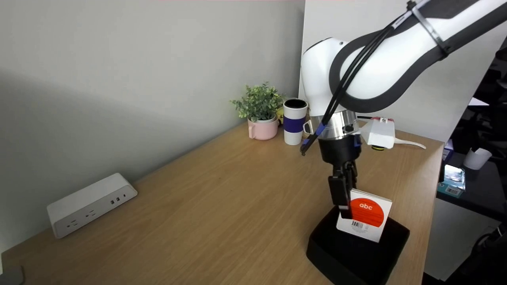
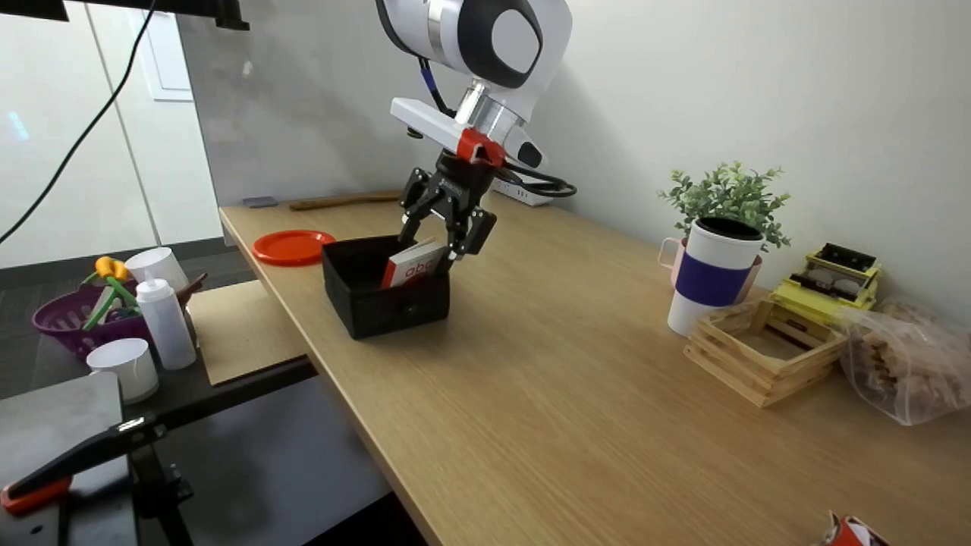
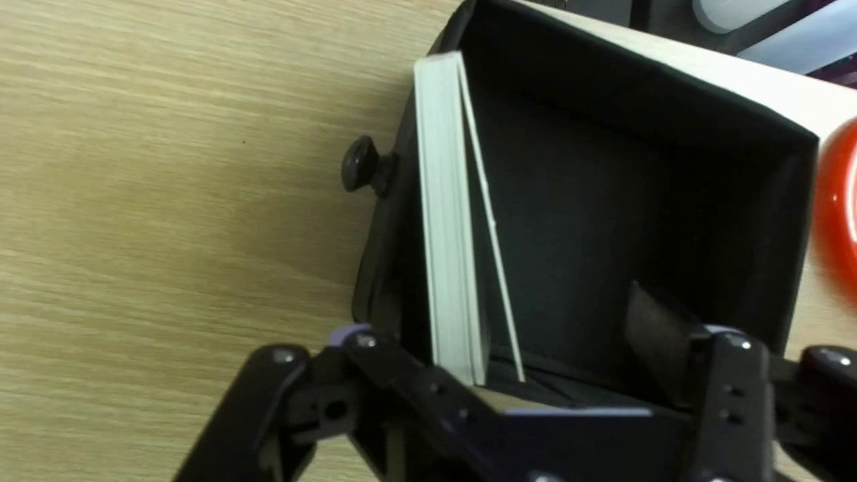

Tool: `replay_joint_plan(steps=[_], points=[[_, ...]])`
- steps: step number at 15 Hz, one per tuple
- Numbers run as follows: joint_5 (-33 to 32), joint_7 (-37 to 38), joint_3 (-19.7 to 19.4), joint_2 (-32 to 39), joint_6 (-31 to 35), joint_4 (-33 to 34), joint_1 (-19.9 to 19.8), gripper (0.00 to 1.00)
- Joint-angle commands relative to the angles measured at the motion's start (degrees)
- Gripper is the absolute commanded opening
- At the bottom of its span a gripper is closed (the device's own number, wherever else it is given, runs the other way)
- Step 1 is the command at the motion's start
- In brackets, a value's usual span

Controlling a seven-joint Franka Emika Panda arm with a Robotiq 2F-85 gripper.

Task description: Put the book in the box

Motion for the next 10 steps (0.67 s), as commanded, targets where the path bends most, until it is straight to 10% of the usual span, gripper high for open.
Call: replay_joint_plan(steps=[1, 10], points=[[-0.2, 0.3, 0.3, 0.4, 0.8, 0.5, -0.3, 1.0], [-0.9, 3.9, -0.3, -6.8, 7.2, -6.4, 0.5, 1.0]])
